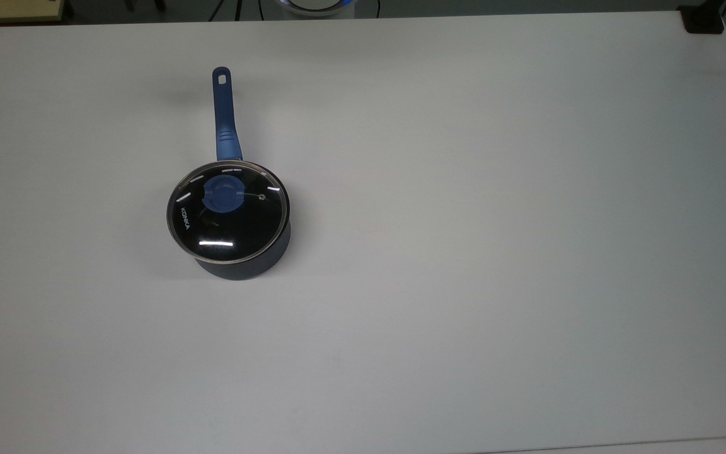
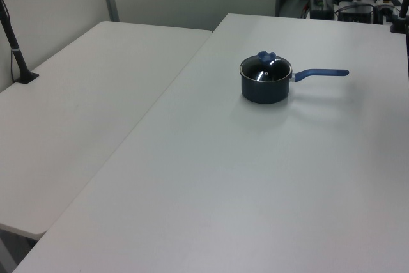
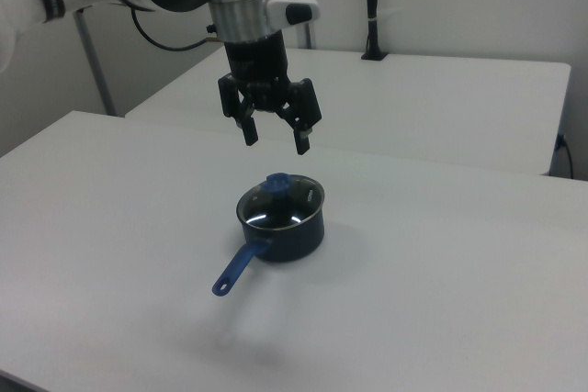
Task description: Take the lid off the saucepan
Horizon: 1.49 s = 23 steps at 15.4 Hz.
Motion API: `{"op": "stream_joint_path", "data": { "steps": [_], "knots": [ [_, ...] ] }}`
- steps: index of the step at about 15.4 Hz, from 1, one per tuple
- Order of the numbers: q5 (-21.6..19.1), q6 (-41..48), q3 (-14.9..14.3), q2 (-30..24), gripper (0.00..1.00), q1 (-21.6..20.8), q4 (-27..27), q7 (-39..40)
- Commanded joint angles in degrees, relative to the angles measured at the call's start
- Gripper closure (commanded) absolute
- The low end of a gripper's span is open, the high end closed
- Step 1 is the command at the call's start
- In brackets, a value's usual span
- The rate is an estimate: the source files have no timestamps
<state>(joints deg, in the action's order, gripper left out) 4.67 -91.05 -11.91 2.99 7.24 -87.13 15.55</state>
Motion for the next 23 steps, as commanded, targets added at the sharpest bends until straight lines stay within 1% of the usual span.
{"op": "stream_joint_path", "data": {
  "steps": [1, 4, 6, 12, 15, 18, 23],
  "knots": [
    [-1.33, -0.45, -0.30, 0.79, 0.00, -0.57, 0.20, 1.06],
    [-2.99, -0.44, -0.92, 0.53, 0.00, -0.21, 0.38, 1.23],
    [-3.17, -0.45, -0.92, 0.53, 0.00, 0.49, 0.64, 1.41],
    [-3.35, -0.18, -0.66, 0.61, 0.00, 0.23, 0.29, 1.68],
    [-5.19, -0.27, -0.74, 0.70, 0.00, 0.40, 0.29, 1.94],
    [-5.46, -0.18, -0.92, 0.79, 0.00, 0.58, 0.29, 4.04],
    [-7.65, -0.45, -1.01, 0.88, 0.00, 1.81, -0.15, 4.66]
  ]
}}
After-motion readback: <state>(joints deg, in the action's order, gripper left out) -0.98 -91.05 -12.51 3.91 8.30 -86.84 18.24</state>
